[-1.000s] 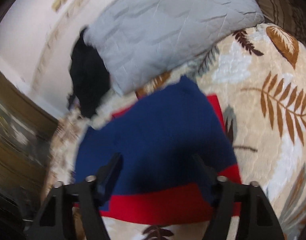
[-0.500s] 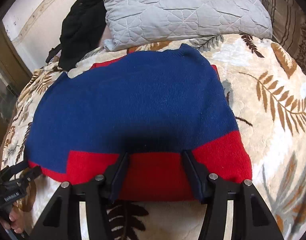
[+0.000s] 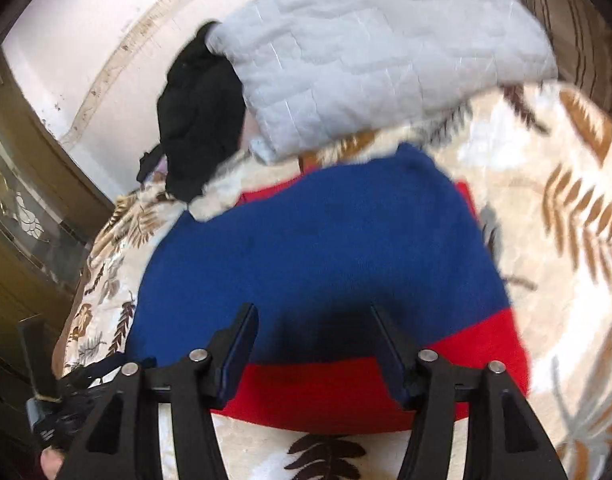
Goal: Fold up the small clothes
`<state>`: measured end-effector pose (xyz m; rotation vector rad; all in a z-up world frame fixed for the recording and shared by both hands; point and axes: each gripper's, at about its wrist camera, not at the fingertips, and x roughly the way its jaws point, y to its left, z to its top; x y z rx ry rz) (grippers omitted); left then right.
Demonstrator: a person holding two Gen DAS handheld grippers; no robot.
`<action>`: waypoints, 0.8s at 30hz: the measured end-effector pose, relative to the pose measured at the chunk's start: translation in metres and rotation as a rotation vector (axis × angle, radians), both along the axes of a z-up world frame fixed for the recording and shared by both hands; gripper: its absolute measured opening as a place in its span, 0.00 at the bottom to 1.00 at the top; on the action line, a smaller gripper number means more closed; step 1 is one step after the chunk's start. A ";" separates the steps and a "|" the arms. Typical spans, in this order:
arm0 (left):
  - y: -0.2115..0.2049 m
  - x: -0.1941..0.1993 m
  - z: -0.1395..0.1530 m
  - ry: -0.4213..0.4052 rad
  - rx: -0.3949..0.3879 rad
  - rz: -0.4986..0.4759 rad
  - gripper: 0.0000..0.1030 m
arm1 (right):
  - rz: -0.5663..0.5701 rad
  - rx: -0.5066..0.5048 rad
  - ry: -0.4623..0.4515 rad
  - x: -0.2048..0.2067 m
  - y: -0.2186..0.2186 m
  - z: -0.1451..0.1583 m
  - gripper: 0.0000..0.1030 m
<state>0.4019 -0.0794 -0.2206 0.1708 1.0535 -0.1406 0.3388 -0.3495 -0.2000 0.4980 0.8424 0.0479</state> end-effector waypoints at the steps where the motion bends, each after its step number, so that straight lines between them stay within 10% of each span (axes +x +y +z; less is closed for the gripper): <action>1: -0.004 -0.001 0.000 -0.016 0.021 -0.004 0.80 | 0.008 0.004 0.039 0.004 -0.001 -0.008 0.60; 3: -0.009 -0.005 0.004 -0.035 0.054 -0.005 0.80 | 0.012 0.026 0.126 0.009 -0.006 -0.029 0.60; 10: -0.021 -0.055 0.043 -0.209 0.104 -0.015 0.80 | -0.017 0.092 0.004 -0.028 -0.019 0.010 0.60; 24: -0.023 -0.152 0.091 -0.396 0.040 -0.008 0.86 | -0.064 -0.175 -0.190 -0.133 0.030 0.065 0.69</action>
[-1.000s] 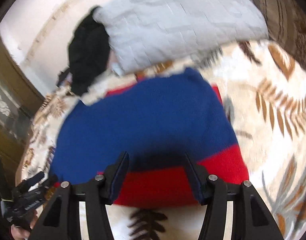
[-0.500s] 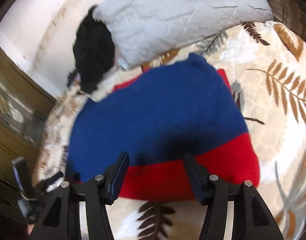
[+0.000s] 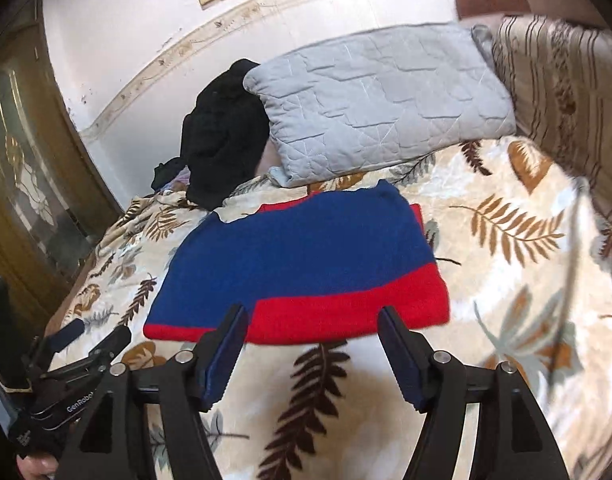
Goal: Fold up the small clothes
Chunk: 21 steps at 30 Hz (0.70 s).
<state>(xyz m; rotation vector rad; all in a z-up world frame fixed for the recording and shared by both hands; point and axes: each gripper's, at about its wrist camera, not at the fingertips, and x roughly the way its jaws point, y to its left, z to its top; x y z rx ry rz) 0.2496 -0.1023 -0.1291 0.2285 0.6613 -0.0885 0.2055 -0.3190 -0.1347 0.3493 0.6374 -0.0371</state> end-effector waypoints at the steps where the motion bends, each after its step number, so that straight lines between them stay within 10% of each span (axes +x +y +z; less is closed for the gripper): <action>1: 0.000 -0.004 0.001 -0.009 0.000 -0.001 0.86 | -0.009 -0.010 -0.011 -0.006 0.002 0.002 0.69; 21: 0.013 -0.002 0.001 -0.026 -0.055 0.030 0.86 | -0.017 -0.100 -0.046 -0.022 0.019 0.000 0.72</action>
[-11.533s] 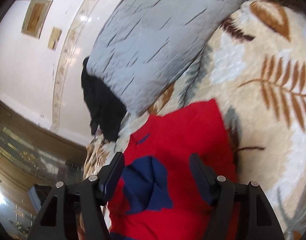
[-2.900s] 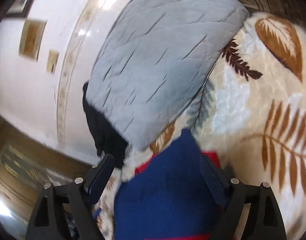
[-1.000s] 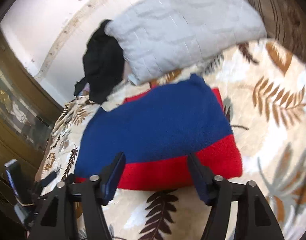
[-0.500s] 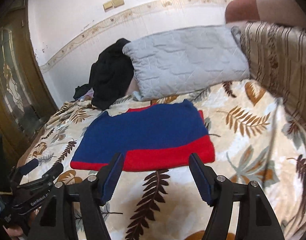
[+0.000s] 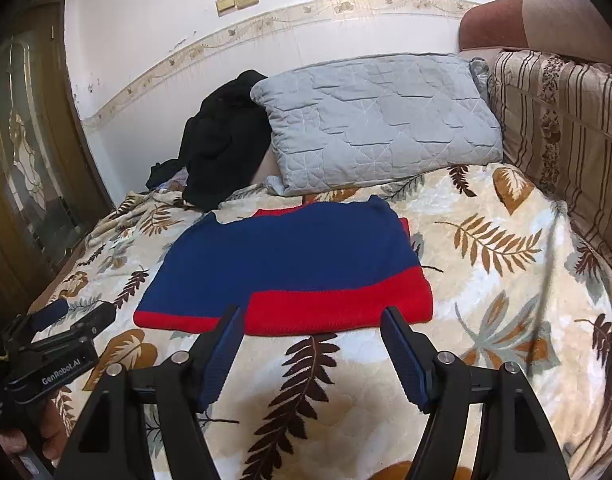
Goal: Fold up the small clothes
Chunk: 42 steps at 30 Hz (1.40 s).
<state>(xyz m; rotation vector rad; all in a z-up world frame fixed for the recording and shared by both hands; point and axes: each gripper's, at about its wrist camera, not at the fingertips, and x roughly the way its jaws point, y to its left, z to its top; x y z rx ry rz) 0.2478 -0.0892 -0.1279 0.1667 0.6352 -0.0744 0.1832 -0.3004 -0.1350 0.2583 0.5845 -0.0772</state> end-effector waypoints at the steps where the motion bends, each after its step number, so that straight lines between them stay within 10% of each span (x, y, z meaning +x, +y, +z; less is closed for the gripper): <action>1: 0.001 0.001 0.000 -0.001 0.002 0.005 0.86 | -0.001 -0.002 0.001 0.001 0.000 -0.001 0.72; 42: 0.020 0.013 0.003 -0.006 0.003 0.046 0.86 | -0.005 0.028 0.001 0.008 -0.013 -0.007 0.72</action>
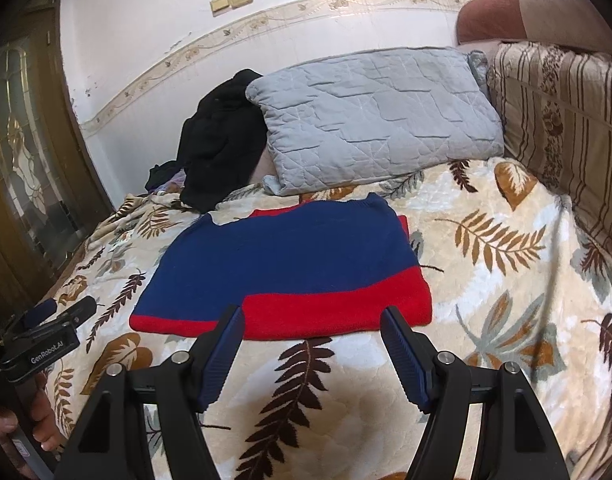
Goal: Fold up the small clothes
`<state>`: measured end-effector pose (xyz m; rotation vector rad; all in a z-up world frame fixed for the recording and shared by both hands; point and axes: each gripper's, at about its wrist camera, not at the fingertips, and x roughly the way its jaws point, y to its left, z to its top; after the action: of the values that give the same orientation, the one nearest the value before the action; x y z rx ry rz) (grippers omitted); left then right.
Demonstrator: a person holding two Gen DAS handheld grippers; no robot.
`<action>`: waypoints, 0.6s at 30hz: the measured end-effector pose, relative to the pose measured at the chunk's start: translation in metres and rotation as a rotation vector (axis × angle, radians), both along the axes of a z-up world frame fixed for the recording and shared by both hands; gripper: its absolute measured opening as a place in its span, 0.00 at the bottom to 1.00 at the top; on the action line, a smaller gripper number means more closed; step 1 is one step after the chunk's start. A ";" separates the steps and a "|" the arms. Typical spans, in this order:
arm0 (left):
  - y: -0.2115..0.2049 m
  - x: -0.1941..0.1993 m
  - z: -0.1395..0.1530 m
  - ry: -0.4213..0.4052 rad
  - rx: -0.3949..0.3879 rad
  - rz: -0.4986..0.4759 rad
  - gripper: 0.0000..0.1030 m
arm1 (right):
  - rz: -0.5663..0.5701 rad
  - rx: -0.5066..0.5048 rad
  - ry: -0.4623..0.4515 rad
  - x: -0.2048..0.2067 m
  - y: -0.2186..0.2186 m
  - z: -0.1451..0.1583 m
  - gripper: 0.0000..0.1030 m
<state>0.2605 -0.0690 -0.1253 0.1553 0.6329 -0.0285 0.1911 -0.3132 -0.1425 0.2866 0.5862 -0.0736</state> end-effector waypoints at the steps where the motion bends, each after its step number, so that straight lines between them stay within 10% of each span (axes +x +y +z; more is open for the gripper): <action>1: 0.000 0.001 -0.001 0.004 0.000 0.000 0.86 | -0.001 0.005 0.005 0.001 -0.002 -0.001 0.72; 8: 0.002 0.024 -0.023 0.144 -0.075 -0.035 0.86 | 0.018 0.137 0.071 0.012 -0.018 -0.016 0.72; 18: 0.021 0.071 -0.074 0.417 -0.391 0.027 0.86 | -0.073 0.750 0.175 0.033 -0.085 -0.088 0.72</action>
<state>0.3315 -0.0481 -0.1991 -0.2447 1.0318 -0.1610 0.2239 -0.3984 -0.2303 1.0374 0.7627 0.0555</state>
